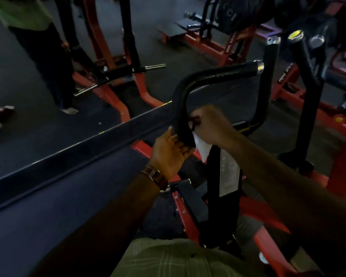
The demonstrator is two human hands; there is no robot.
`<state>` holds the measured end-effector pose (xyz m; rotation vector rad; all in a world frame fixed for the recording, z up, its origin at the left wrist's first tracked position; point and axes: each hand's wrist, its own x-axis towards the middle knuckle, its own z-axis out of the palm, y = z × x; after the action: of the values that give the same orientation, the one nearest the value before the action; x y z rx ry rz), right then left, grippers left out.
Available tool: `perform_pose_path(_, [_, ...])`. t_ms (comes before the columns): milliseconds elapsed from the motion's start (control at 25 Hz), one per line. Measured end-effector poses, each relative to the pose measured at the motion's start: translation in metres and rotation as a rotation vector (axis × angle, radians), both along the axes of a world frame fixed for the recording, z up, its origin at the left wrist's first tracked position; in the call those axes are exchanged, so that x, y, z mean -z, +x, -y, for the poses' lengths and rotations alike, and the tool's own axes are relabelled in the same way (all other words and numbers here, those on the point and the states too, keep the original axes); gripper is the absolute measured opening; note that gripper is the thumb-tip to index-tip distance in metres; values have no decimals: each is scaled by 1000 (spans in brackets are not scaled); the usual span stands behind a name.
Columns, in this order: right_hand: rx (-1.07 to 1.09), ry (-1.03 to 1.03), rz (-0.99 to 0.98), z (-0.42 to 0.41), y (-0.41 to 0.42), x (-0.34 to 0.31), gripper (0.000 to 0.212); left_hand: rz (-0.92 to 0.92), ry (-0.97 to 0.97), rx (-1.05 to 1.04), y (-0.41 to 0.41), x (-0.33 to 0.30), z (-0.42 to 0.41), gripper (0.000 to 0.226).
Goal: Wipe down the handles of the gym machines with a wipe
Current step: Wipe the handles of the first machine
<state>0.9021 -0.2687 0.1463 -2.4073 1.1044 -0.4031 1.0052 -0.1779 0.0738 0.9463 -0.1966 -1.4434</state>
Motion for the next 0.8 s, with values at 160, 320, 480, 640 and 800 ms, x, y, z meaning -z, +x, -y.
perform_pose_path(160, [9,38,499,-14,-12,19,16,-76,-58,-32,-1,7,-1,50])
perform_pose_path(320, [-263,-516,386,-16,-54,75,17,-37,-40,-47,-5,11,0,55])
perform_pose_path(480, [-621,-895,316,-9,-41,60,17,-97,-65,-77,-11,13,-1,52])
perform_pose_path(640, [-556,-943,343,-5,4,20,21,-81,-105,-112,-11,15,-2,36])
perform_pose_path(800, [-603,-989,189,-4,-32,57,30,-108,-119,-84,-5,15,-3,50])
